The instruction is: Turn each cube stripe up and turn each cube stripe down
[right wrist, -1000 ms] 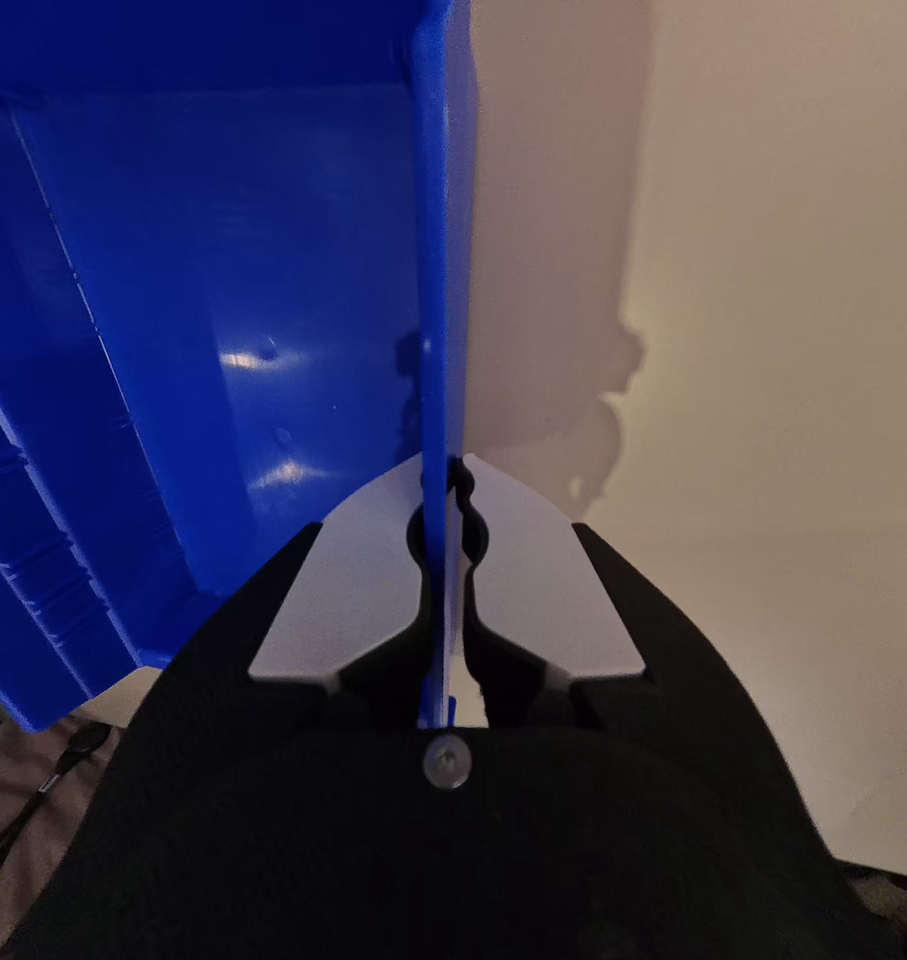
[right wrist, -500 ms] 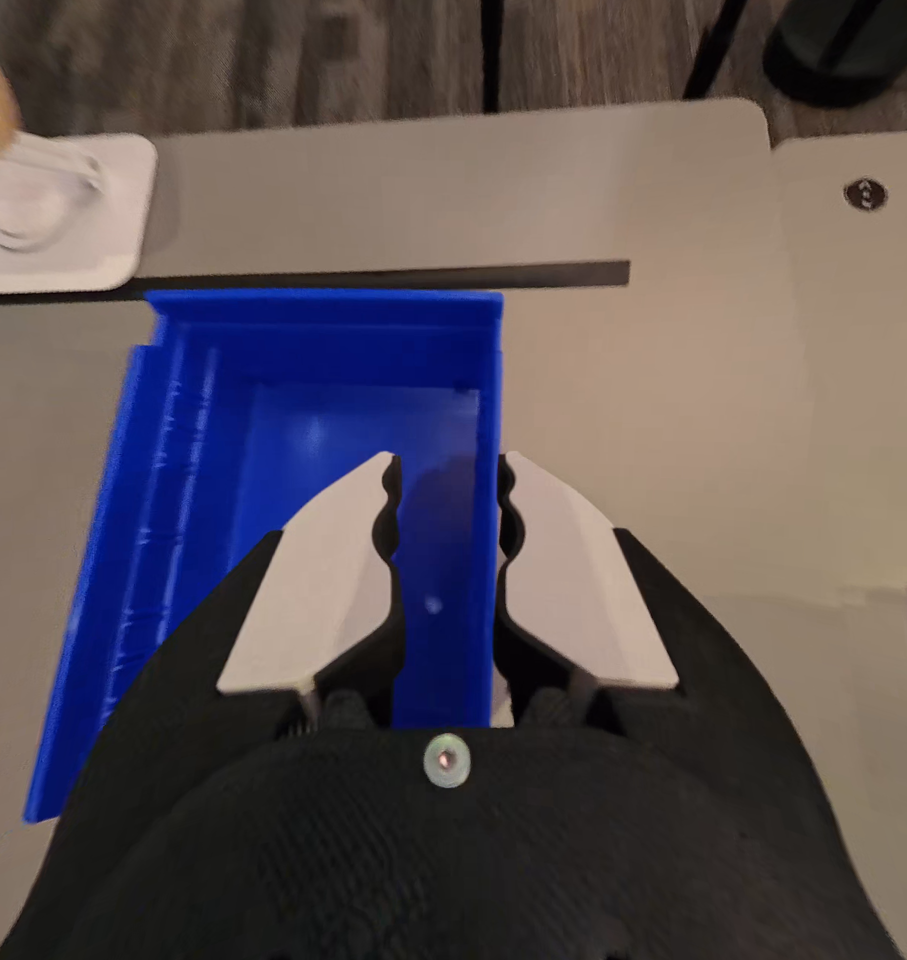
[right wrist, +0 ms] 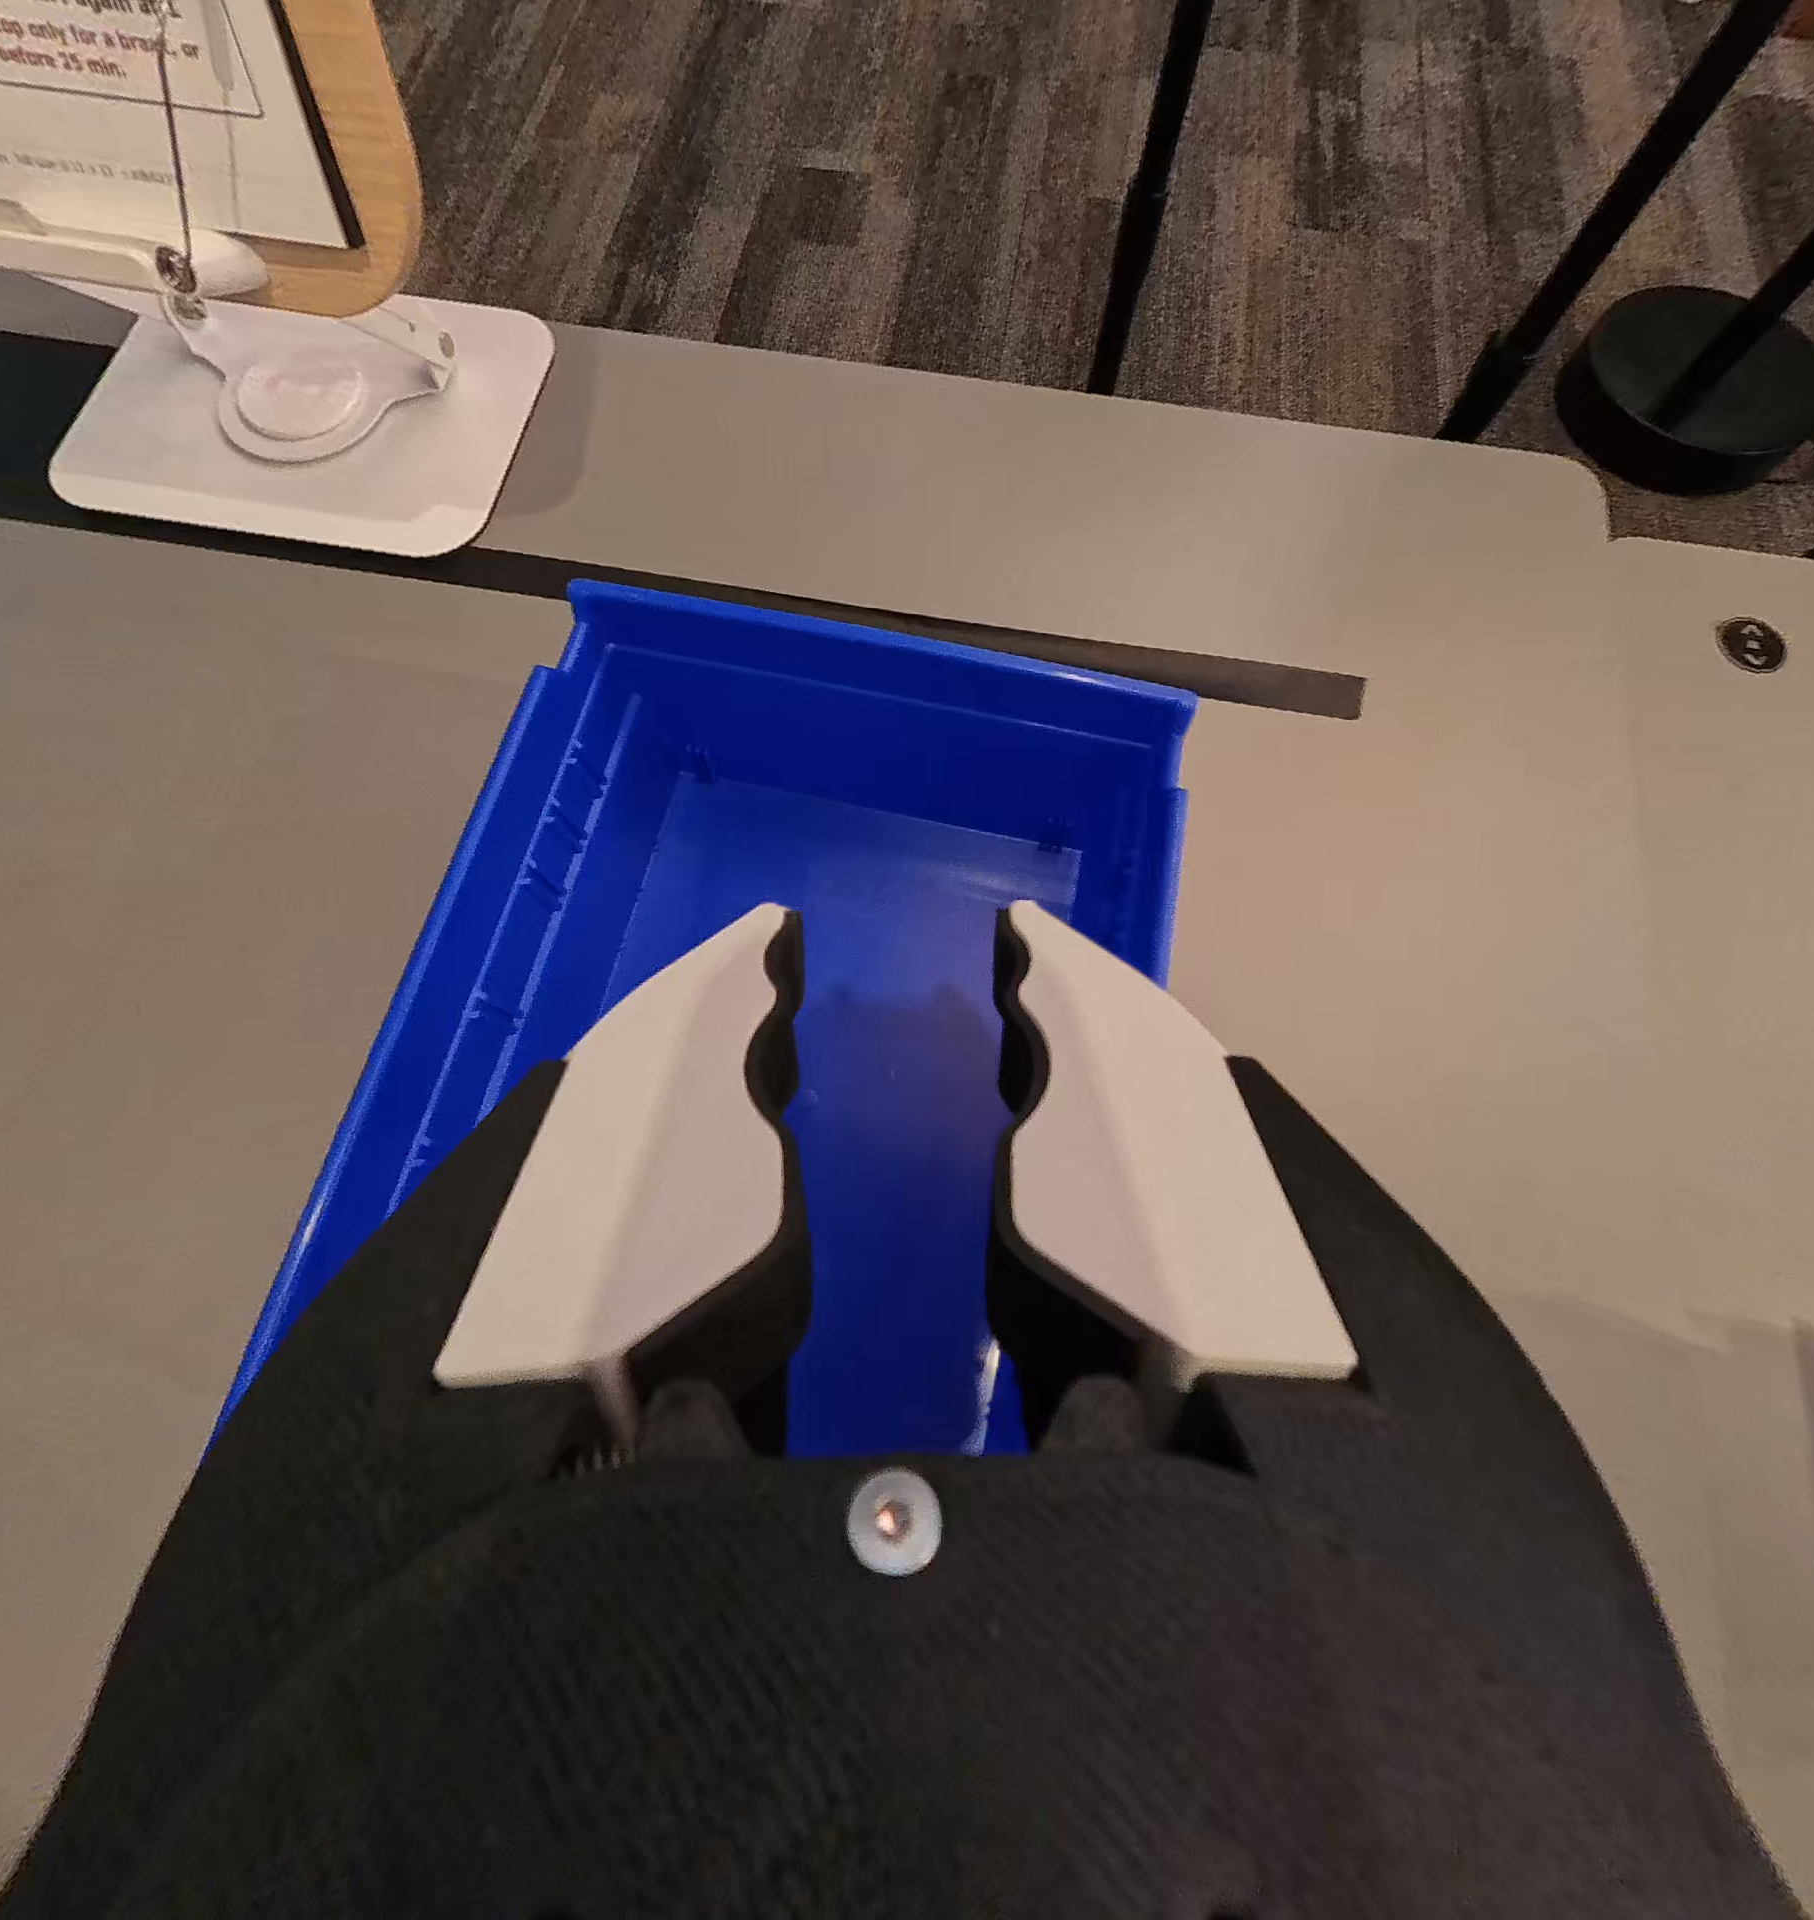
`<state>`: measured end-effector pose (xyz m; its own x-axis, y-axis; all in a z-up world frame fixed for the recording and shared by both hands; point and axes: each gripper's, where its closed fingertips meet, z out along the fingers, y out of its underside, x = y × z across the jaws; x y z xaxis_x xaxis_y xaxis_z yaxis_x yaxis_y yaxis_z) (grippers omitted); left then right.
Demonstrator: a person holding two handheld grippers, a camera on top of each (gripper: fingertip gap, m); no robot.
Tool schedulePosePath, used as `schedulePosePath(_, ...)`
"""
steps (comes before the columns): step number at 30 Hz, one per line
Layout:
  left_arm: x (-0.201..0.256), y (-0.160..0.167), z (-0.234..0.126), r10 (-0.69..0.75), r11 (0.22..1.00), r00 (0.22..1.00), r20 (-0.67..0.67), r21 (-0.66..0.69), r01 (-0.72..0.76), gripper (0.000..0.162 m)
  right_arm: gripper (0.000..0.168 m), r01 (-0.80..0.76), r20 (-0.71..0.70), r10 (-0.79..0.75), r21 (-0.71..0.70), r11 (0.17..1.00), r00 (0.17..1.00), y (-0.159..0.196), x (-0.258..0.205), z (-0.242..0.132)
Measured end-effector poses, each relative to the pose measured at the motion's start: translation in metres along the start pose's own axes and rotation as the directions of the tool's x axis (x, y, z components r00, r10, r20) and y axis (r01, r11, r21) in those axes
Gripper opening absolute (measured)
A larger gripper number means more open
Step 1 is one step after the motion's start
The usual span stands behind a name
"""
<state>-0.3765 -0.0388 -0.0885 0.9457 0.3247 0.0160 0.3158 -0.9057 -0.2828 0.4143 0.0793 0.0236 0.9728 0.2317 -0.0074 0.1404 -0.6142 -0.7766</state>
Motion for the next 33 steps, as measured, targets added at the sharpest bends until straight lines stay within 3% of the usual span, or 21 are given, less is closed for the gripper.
schedulePosePath(3,0.009,0.005,0.013,0.006,0.998,0.998,-0.066,-0.057,-0.010,0.038,0.038,-0.001,0.039,0.001,0.002,1.000,0.999,0.000,-0.007,0.002)
schedulePosePath(6,0.020,0.005,0.022,0.053,0.995,0.993,-0.110,-0.080,-0.062,0.009,0.038,0.009,0.053,-0.008,-0.019,1.000,0.999,0.004,-0.010,0.006)
schedulePosePath(11,0.023,-0.008,0.027,0.215,0.975,0.976,-0.030,-0.054,-0.216,0.013,0.037,0.023,0.070,-0.019,-0.054,0.998,0.997,0.010,-0.015,0.016)
schedulePosePath(17,0.057,-0.034,0.036,0.430,0.902,0.900,-0.067,0.079,-0.425,0.020,0.037,0.073,0.078,-0.064,-0.123,0.990,0.995,0.020,-0.025,0.031)
schedulePosePath(25,0.093,-0.044,0.039,0.547,0.835,0.832,-0.092,0.132,-0.535,0.020,0.038,0.129,0.120,-0.108,-0.182,0.975,0.987,0.030,-0.043,0.047)
schedulePosePath(29,0.093,-0.047,0.038,0.564,0.822,0.824,-0.054,0.135,-0.554,0.024,0.037,0.147,0.121,-0.123,-0.215,0.965,0.985,0.036,-0.045,0.054)
schedulePosePath(33,0.094,-0.057,0.018,0.545,0.820,0.838,-0.041,0.232,-0.522,0.028,0.038,0.155,0.107,-0.134,-0.228,0.961,0.985,0.038,-0.044,0.056)
